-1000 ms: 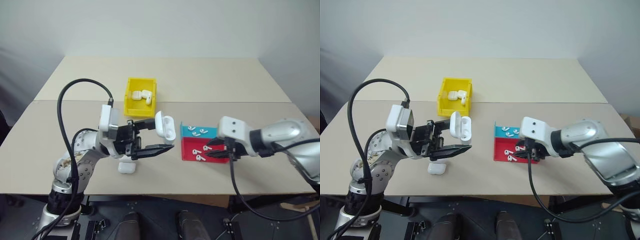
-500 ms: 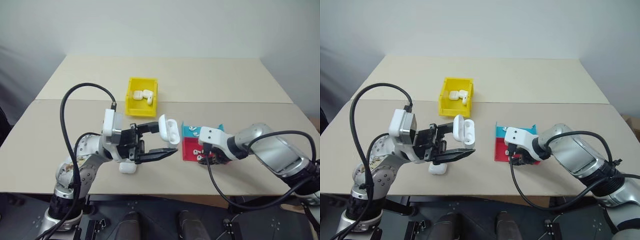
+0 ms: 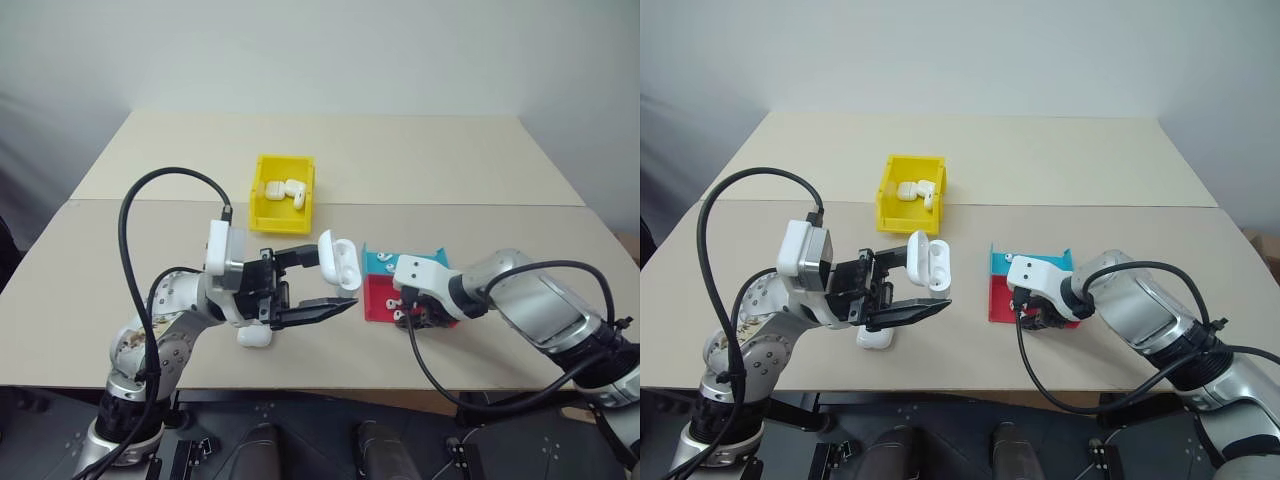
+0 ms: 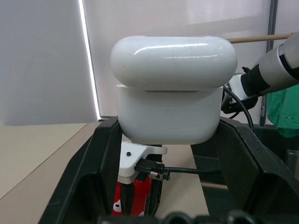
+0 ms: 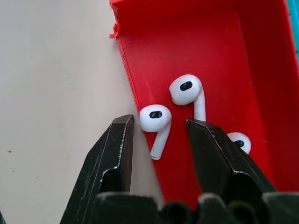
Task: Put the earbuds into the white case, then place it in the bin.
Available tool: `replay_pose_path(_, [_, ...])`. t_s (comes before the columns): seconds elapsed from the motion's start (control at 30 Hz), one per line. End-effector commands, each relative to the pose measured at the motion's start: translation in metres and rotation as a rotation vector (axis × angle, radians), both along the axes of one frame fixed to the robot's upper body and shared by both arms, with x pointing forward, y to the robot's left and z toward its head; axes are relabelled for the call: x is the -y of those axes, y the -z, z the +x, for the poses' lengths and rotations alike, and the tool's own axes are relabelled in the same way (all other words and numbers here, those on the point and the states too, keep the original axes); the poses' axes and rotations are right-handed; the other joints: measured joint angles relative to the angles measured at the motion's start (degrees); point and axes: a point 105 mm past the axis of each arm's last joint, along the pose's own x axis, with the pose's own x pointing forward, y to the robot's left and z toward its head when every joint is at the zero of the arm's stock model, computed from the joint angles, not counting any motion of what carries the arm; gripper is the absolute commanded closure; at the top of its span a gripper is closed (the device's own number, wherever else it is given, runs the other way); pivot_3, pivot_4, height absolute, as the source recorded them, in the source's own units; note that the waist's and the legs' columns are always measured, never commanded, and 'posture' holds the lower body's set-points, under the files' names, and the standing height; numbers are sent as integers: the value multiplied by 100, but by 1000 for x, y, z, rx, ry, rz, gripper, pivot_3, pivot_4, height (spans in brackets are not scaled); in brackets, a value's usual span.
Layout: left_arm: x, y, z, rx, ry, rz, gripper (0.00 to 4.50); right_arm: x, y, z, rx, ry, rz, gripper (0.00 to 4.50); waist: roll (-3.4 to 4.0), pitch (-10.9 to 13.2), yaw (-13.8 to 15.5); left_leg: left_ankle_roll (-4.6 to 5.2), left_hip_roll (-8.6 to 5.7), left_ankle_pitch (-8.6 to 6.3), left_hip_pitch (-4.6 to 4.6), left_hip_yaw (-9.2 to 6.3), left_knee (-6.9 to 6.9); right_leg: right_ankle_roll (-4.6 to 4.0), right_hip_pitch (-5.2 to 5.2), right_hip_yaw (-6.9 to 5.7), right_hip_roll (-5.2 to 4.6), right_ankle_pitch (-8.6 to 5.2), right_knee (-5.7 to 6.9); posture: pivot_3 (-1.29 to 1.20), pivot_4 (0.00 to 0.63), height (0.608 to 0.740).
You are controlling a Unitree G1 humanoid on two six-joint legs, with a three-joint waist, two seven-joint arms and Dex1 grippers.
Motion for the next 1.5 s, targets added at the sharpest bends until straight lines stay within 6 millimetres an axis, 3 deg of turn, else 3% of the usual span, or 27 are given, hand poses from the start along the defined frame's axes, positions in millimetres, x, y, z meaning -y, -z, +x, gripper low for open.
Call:
replay_pose_path(0.03, [0,-8,-8,42,18,-15,1779,-1,-1,0,19,-17,-2,2503,0,0,-3,0,0,0,0,0,0,0,0,0,0,0,0,0,150,740])
replay_pose_path(0.1, [-1,-9,-8,42,19,-14,1779,-1,-1,0,18,-15,4,2838,0,0,-2,0,0,0,1,0,0,-1,0,0,0,0,0,0,150,740])
replay_pose_path(0.2, [-1,-9,-8,43,19,-11,1779,-2,-2,0,20,-17,11,3809,0,0,-6,0,1,0,2,0,0,-2,2,0,1,-1,0,0,150,740])
replay_pose_path(0.23, [-1,-9,-8,43,19,-10,1779,-2,-2,-1,21,-16,13,3865,0,0,-4,0,0,0,2,0,0,-2,2,0,1,-1,0,0,150,740])
replay_pose_path(0.43, [-2,-9,-7,40,23,-7,1779,1,-8,-7,26,-11,28,3865,0,0,-1,0,0,0,1,0,0,-2,2,0,0,-2,-1,0,150,740])
replay_pose_path(0.6, [-3,-10,-5,34,37,-9,1779,2,-40,-18,43,2,139,3865,0,0,5,0,0,0,-1,0,-1,-1,-2,0,0,-1,0,0,150,740])
replay_pose_path(0.77, [-3,-13,0,20,51,-32,1779,0,-96,-37,179,-98,526,3865,-1,0,25,0,1,0,0,-4,-1,3,4,-4,1,0,-4,0,150,740])
replay_pose_path(0.93, [-1,-23,9,-3,71,-66,1779,1,-145,-43,332,-134,909,3865,-1,0,1,0,0,0,0,-12,4,15,11,-8,2,6,-4,0,150,740])
replay_pose_path(1.13, [8,-26,19,-16,106,-20,1779,-9,-189,-50,461,-225,1180,3865,1,0,-29,0,2,0,2,-18,-1,26,8,-7,9,14,1,0,150,740])
replay_pose_path(1.33, [17,-32,27,1,113,-30,1779,-30,-202,-57,466,-294,1227,3865,1,0,-11,0,1,0,-3,-18,-3,26,7,-8,7,15,-3,0,150,740])
replay_pose_path(1.5, [24,-35,29,13,126,-45,1779,-46,-200,-60,471,-334,1217,3865,2,-1,-16,1,2,0,-3,-19,-3,25,6,-9,8,16,-1,0,150,740])
